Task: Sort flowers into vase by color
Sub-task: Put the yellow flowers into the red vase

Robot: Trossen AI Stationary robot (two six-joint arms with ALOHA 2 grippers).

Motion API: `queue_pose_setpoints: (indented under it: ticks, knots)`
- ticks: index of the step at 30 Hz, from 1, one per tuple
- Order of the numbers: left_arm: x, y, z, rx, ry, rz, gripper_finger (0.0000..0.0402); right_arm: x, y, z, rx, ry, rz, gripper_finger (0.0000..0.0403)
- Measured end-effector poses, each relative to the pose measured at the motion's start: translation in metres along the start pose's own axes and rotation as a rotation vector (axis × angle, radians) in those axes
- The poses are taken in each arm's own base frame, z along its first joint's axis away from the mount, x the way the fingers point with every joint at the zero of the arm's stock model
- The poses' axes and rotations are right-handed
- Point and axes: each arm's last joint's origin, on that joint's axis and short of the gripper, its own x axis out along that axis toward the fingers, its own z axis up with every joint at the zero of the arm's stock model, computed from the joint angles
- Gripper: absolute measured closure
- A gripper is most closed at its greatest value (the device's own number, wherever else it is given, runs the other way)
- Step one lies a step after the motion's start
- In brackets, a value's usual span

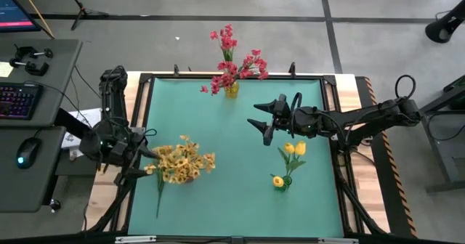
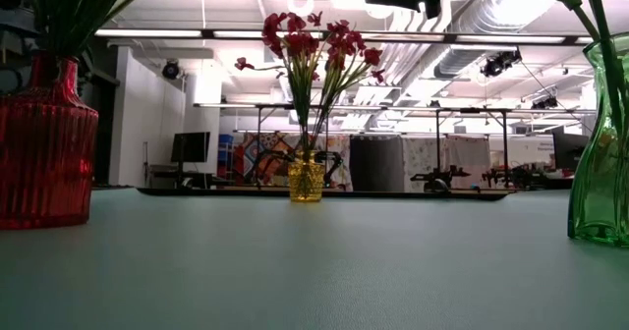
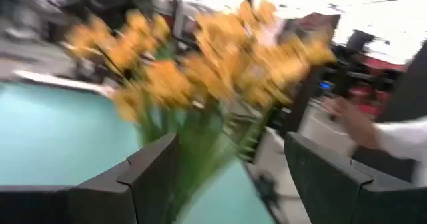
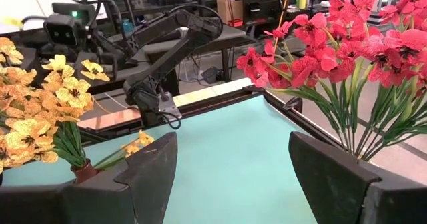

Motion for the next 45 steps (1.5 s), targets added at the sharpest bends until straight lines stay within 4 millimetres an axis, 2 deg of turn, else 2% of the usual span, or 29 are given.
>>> queue_pose_setpoints:
  ticks: [6, 9, 15, 22, 26, 32, 38, 45]
  knots:
    - [-0.002, 0.001, -0.027, -0.193, 0.195, -0.149, 0.0141, 0.0, 0.0, 0.0, -0.017, 0.0, 0.0, 0.0128]
    - [-0.003, 0.005, -0.039, -0.337, 0.315, -0.143, 0.0141, 0.0, 0.0, 0.0, -0.031, 0.001, 0.0, 0.0128]
    - [-0.001, 0.023, -0.057, -0.758, 0.423, 0.108, 0.0142, 0.0, 0.0, 0.0, -0.053, 0.003, -0.002, 0.0128]
    - [0.003, 0.037, -0.085, -1.073, 0.742, 0.487, 0.0142, 0.0, -0.001, -0.003, -0.101, 0.029, -0.006, 0.0128]
    - [0.009, 0.037, -0.094, -1.155, 0.861, 0.619, 0.0142, 0.0, -0.001, -0.006, -0.145, 0.056, -0.008, 0.0128]
    - [0.015, 0.041, -0.098, -1.187, 0.845, 0.707, 0.0142, 0.0, -0.002, -0.01, -0.181, 0.096, -0.012, 0.0128]
    - [0.021, 0.039, -0.091, -1.278, 0.863, 0.634, 0.0142, 0.0, -0.004, -0.011, -0.187, 0.108, -0.02, 0.0128]
    - [0.019, 0.052, -0.094, -1.269, 0.847, 0.795, 0.0142, 0.001, -0.007, -0.01, -0.185, 0.108, -0.031, 0.0128]
